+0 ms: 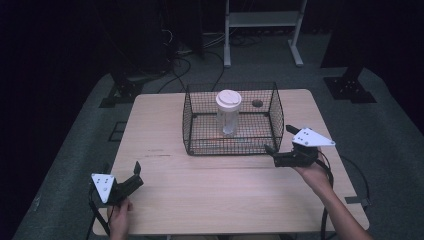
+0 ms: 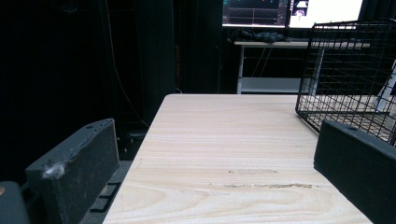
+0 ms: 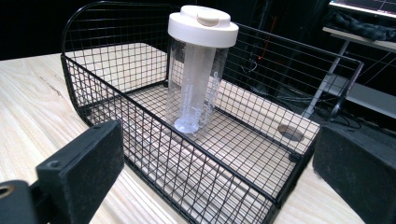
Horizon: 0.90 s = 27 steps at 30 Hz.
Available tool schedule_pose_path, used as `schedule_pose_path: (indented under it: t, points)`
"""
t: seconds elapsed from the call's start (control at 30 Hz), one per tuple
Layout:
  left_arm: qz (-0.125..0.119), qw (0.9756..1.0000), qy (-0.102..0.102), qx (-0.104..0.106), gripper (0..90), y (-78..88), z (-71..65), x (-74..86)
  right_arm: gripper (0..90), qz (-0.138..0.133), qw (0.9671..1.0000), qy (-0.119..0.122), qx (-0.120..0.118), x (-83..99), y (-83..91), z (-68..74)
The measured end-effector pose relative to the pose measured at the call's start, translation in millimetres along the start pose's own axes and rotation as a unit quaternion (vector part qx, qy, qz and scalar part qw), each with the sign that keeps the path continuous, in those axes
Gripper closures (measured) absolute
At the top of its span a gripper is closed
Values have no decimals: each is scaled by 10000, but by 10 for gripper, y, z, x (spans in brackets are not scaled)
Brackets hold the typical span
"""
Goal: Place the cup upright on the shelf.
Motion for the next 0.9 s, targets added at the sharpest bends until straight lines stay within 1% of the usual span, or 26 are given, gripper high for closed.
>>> schedule_pose_path:
  t: [0.13, 0.17, 0.4, 0.43, 0.53, 0.63, 0.73, 0.9]
  points:
    - [11, 10000, -9, 4, 0, -1, -2, 1, 16, 0, 10000, -41, 30, 59, 62, -21]
    - [9, 10000, -4, 6, 0, -1, -1, 2, 16, 34, 10000, -48, 35, 69, 71, -21]
    - [16, 10000, -9, 16, 0, -3, -4, 3, 16, 16, 9999, -73, 75, 142, 122, -37]
    - [13, 10000, -14, 13, 0, -2, -5, 3, 16, 36, 9999, -114, 79, 172, 143, -44]
    - [15, 10000, -7, 18, 0, -1, -4, 3, 16, 46, 9999, -108, 106, 205, 165, -49]
    - [15, 10000, -9, 34, 0, -3, -6, 4, 16, 58, 9997, -159, 149, 261, 209, -70]
    - [21, 10000, -38, 42, 0, -5, -12, 5, 16, 65, 9997, -190, 159, 295, 232, -80]
    - [22, 10000, -24, 46, 0, -5, -9, 6, 16, 92, 9996, -223, 174, 358, 280, -88]
Point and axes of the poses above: each handheld gripper's, and its own axes: y roughly backward along the jaws, x roughly out of its underside, z roughly to its left, the point moved 1 cm from there along -y, roughly forward along the jaws, and after that the axes turned 14 degrees about x, right-handed, at the moved point
